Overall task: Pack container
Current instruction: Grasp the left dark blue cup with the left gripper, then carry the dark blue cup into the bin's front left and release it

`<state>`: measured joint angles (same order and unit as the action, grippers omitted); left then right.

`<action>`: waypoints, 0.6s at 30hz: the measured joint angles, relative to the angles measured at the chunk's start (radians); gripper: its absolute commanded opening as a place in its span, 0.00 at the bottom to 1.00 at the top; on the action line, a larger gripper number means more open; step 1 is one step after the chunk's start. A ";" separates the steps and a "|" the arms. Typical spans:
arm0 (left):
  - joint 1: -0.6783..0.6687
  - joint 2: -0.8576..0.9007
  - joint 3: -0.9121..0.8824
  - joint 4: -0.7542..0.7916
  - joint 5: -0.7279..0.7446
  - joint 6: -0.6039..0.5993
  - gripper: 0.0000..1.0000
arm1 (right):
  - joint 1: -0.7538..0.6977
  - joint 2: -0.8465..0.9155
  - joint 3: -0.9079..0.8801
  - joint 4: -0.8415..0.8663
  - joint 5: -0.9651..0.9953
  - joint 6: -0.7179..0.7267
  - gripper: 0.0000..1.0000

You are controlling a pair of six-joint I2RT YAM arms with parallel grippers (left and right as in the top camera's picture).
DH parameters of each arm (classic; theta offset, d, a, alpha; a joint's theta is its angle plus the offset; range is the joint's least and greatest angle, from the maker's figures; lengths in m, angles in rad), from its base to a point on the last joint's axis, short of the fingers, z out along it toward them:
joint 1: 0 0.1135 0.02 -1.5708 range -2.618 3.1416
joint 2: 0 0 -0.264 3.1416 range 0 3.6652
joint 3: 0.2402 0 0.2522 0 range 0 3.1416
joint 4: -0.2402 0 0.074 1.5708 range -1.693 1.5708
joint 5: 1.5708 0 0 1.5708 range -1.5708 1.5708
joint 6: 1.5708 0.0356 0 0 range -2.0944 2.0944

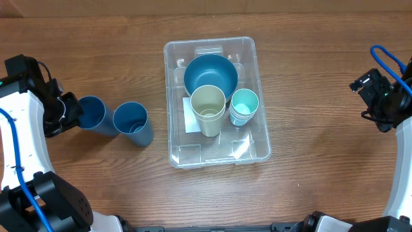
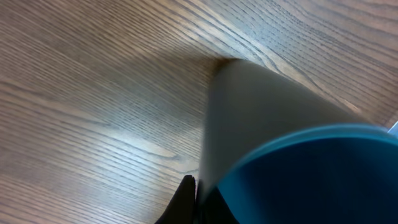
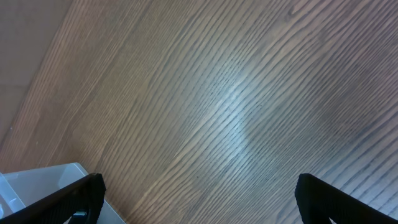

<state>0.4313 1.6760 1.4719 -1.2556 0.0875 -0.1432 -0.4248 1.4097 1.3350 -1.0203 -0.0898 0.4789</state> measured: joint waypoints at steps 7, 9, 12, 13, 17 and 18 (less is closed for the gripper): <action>0.000 0.002 0.100 -0.094 -0.077 -0.008 0.04 | 0.000 0.000 0.000 0.000 0.000 0.000 1.00; 0.000 0.003 0.209 -0.139 -0.085 -0.009 0.04 | 0.000 0.000 0.000 -0.001 0.000 0.000 1.00; -0.028 0.003 0.462 -0.235 -0.093 -0.012 0.04 | 0.000 0.000 0.000 -0.001 0.000 0.000 1.00; -0.048 0.001 0.545 -0.260 -0.095 -0.012 0.04 | 0.000 0.000 0.000 0.000 0.000 0.000 1.00; -0.192 -0.020 0.826 -0.369 -0.100 -0.012 0.04 | 0.000 0.000 0.000 0.000 0.000 0.000 1.00; -0.245 -0.026 0.885 -0.402 -0.099 -0.011 0.04 | 0.000 0.000 0.000 0.000 0.000 0.000 1.00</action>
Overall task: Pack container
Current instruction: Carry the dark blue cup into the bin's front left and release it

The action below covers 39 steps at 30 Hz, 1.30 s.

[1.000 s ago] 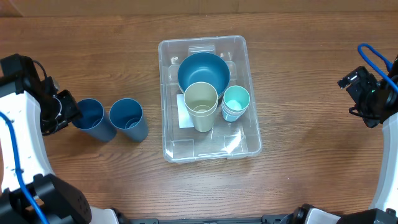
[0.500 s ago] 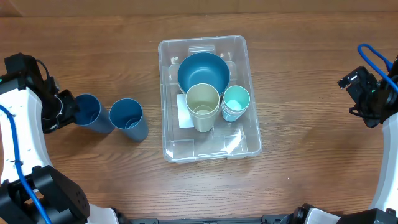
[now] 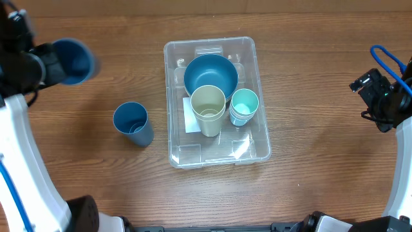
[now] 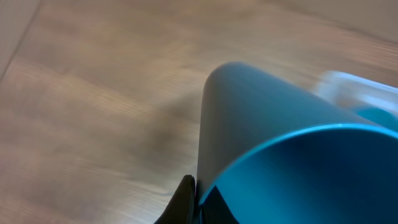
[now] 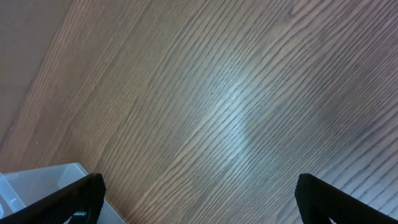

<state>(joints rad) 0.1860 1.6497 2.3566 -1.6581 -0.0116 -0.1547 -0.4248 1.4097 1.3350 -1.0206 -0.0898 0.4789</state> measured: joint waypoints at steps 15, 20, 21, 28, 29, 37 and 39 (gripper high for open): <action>-0.597 -0.039 0.037 -0.033 0.045 -0.032 0.04 | 0.000 0.000 0.000 0.000 0.000 0.000 1.00; -0.711 -0.039 -0.001 -0.034 0.049 -0.046 0.04 | 0.000 0.000 0.000 0.000 0.000 0.000 1.00; -0.734 -0.039 -0.010 -0.034 0.053 -0.050 0.04 | 0.000 0.000 0.000 0.000 0.000 0.000 1.00; -0.824 -0.039 -0.048 -0.033 0.086 -0.053 0.04 | 0.000 0.000 0.000 0.000 0.000 0.000 1.00; -0.835 -0.039 -0.061 -0.033 0.087 -0.053 0.04 | 0.000 0.000 0.000 0.000 0.000 0.000 1.00; -0.881 -0.026 -0.248 0.033 0.081 -0.052 0.04 | 0.000 0.000 0.000 0.000 0.000 0.000 1.00; -0.898 -0.018 -0.301 0.093 0.082 -0.051 0.04 | 0.000 0.000 0.000 0.000 0.000 0.000 1.00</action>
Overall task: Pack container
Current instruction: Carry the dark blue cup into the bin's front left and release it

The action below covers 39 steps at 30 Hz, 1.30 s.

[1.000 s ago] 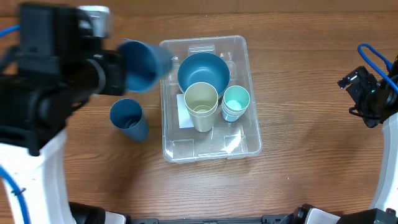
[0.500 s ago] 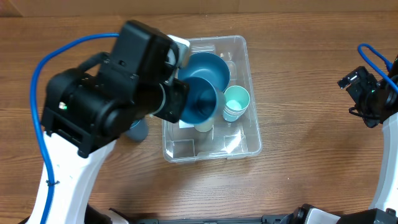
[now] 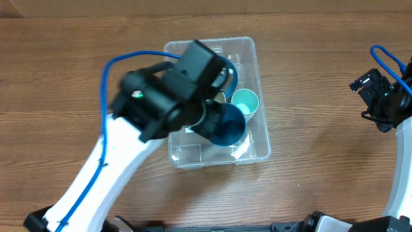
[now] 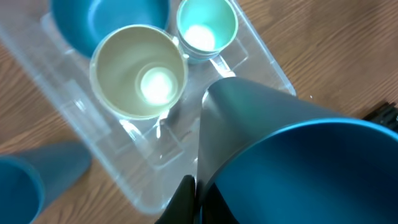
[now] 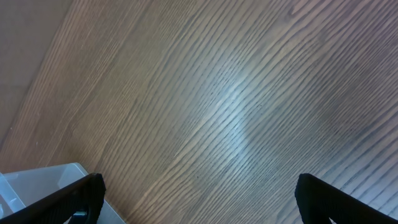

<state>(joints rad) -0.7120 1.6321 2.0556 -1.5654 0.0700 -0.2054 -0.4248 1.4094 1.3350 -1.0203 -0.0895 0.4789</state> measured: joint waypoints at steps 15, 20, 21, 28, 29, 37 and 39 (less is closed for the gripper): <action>-0.046 0.068 -0.209 0.137 -0.068 0.004 0.04 | 0.000 0.000 0.000 -0.001 0.000 0.000 1.00; -0.044 0.066 -0.209 0.034 -0.141 -0.006 0.04 | 0.000 0.000 0.000 0.000 0.000 0.000 1.00; -0.040 0.066 -0.209 0.007 -0.156 -0.006 0.04 | 0.000 0.000 0.000 -0.001 0.000 0.000 1.00; -0.003 0.066 -0.209 -0.034 -0.197 -0.006 0.04 | 0.000 0.000 0.000 0.000 0.000 0.000 1.00; 0.000 0.066 -0.209 -0.033 -0.200 -0.006 0.04 | 0.000 0.000 0.000 0.000 0.000 0.000 1.00; 0.076 0.066 -0.209 -0.043 -0.237 -0.032 0.04 | 0.000 0.000 0.000 -0.001 0.000 0.000 1.00; 0.115 0.066 -0.209 -0.043 -0.240 -0.032 0.04 | 0.000 0.000 0.000 0.000 0.000 0.000 1.00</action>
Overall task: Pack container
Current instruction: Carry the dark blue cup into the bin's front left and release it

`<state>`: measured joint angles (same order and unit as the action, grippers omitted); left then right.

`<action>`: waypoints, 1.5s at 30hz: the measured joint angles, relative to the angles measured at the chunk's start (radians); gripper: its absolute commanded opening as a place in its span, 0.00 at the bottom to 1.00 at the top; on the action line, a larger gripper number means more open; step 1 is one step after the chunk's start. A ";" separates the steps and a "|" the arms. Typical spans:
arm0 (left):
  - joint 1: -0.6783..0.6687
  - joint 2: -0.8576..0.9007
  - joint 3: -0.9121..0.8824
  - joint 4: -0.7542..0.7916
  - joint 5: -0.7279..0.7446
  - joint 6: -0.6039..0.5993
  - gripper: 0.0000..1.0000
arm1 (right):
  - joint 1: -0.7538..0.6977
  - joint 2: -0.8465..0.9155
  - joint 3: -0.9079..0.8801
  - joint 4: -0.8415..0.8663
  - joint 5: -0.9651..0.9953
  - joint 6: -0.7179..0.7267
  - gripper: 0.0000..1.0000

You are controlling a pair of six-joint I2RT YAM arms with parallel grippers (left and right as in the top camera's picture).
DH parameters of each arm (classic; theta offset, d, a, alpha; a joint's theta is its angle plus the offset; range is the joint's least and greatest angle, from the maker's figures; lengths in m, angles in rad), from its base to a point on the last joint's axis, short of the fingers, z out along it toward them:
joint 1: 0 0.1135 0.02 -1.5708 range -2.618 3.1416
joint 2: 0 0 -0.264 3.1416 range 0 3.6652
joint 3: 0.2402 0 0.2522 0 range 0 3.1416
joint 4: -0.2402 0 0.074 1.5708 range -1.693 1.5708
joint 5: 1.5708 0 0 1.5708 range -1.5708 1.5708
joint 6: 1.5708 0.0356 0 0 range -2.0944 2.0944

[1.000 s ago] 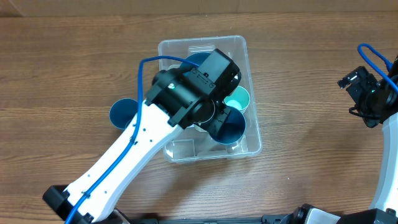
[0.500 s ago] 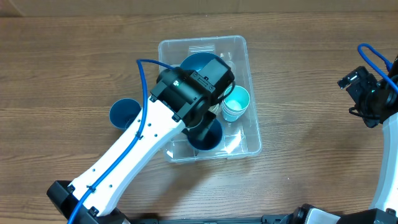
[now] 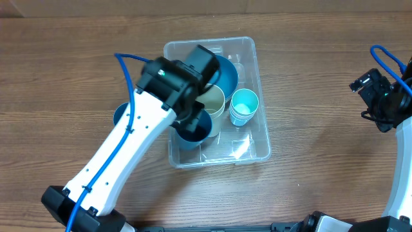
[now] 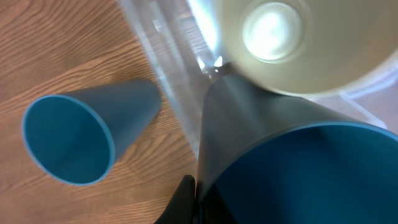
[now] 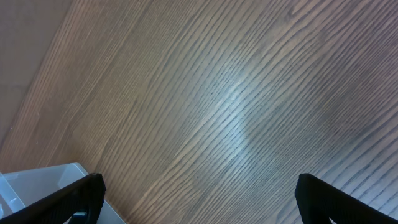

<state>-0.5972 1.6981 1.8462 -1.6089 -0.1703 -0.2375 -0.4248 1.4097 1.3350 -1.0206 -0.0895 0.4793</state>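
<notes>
My left gripper (image 3: 187,118) is shut on the rim of a dark blue cup (image 3: 194,129), one finger (image 4: 186,198) outside its wall. The cup (image 4: 298,162) stands upright in the front-left part of the clear plastic container (image 3: 261,138), right beside a cream cup (image 3: 212,100). Whether it touches the floor I cannot tell. Also inside are a blue bowl (image 3: 226,67) and stacked teal cups (image 3: 244,104). A second blue cup (image 4: 81,137) stands on the table left of the container, mostly hidden under my arm from overhead. My right gripper (image 5: 199,199) is open at the far right.
The container's left wall (image 4: 168,56) runs between the held cup and the blue cup on the table. My left arm (image 3: 122,161) stretches diagonally across the table's front left. A corner of the container (image 5: 37,186) shows in the right wrist view.
The held blue cup has shifted from over the container's front middle to its front-left part, beside the cream cup, and sits lower. The right arm has not moved.
My left gripper was shut on a blue cup on the table at the left, beside a second blue cup. Then it held the cup in the air at the far left. Later the cup was over the container, and now it is inside the front-left part.
</notes>
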 measured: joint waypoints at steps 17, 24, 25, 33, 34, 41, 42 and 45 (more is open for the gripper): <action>0.081 0.000 0.000 0.042 0.001 -0.001 0.05 | 0.000 0.000 0.000 0.000 0.000 0.000 1.00; 0.081 0.000 0.000 0.040 0.032 0.000 0.17 | 0.000 0.000 0.000 0.000 0.000 0.000 1.00; 0.081 0.000 0.000 0.040 0.038 0.000 0.20 | 0.000 0.000 0.000 0.000 0.000 -0.001 1.00; 0.081 0.000 0.000 0.038 0.085 -0.004 0.22 | 0.000 0.000 0.000 0.000 0.000 0.000 1.00; 0.081 0.000 0.000 0.039 0.088 -0.004 0.22 | 0.000 0.000 0.000 0.000 0.000 0.000 1.00; 0.081 0.000 0.000 0.039 0.096 -0.004 0.19 | 0.000 0.000 0.000 0.000 0.000 0.000 1.00; 0.081 0.000 0.000 0.039 0.095 -0.004 0.20 | 0.000 0.000 0.000 0.000 -0.001 0.000 1.00; 0.082 -0.001 0.000 0.032 0.071 -0.007 0.32 | 0.000 0.000 0.000 0.000 0.000 0.000 1.00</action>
<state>-0.5152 1.6970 1.8465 -1.5768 -0.0994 -0.2443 -0.4248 1.4097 1.3350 -1.0203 -0.0898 0.4793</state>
